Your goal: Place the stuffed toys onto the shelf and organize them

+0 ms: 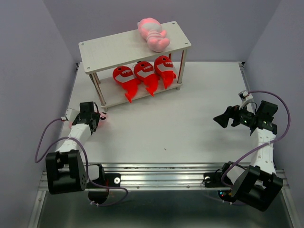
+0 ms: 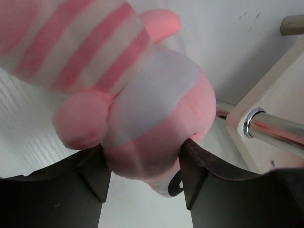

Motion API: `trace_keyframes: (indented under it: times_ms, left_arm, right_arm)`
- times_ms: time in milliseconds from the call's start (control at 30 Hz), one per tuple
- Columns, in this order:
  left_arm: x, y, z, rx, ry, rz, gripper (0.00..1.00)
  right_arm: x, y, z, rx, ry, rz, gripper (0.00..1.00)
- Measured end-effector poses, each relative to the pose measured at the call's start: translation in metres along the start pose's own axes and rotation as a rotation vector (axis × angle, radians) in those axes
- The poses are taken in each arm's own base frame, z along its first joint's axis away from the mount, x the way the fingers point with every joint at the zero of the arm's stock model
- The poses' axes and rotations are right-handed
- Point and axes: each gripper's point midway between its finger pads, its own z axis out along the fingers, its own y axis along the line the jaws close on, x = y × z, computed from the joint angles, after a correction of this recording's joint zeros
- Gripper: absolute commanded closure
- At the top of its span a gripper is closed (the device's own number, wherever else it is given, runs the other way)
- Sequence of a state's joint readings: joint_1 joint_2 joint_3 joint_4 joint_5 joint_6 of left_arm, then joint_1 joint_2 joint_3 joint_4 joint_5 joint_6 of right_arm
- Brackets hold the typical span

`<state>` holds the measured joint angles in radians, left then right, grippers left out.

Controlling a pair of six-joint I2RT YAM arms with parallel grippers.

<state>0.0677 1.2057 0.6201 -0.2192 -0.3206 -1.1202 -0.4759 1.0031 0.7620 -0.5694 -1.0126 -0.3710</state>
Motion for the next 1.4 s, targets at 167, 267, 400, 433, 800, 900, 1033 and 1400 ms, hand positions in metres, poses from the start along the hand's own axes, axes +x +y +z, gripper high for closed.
trace_keyframes:
  times_ms: [167,267,400,433,800,900,1033,1400]
  left_arm:
    - [-0.005,0.0,0.009,0.036,0.024,-0.034,0.97]
    - [-0.003,0.001,0.011,0.058,0.041,-0.039,1.0]
    - [0.004,-0.002,0.006,0.115,0.077,-0.029,1.0]
    - [0.008,-0.002,0.003,0.132,0.093,-0.022,1.0]
    - [0.074,0.0,-0.053,0.336,0.322,0.076,1.0]
    - [0.093,-0.006,-0.076,0.392,0.385,0.102,1.0]
    - [0.126,-0.011,-0.11,0.475,0.494,0.162,1.0]
    - [0.241,0.002,-0.227,0.845,0.801,0.566,1.0]
  right_arm:
    - [0.0,0.0,0.0,0.0,0.0,0.0,0.0]
    - [0.0,0.0,0.0,0.0,0.0,0.0,0.0]
    - [0.0,0.0,0.0,0.0,0.0,0.0,0.0]
    - [0.0,0.0,0.0,0.0,0.0,0.0,0.0]
    - [0.003,-0.002,0.002,-0.005,0.011,0.01,0.0]
    - [0.004,-0.002,0.002,-0.006,0.013,0.014,0.0]
    - [0.003,-0.001,0.002,-0.016,0.01,0.009,0.0]
    - [0.009,0.018,0.006,-0.181,0.062,0.041,0.0]
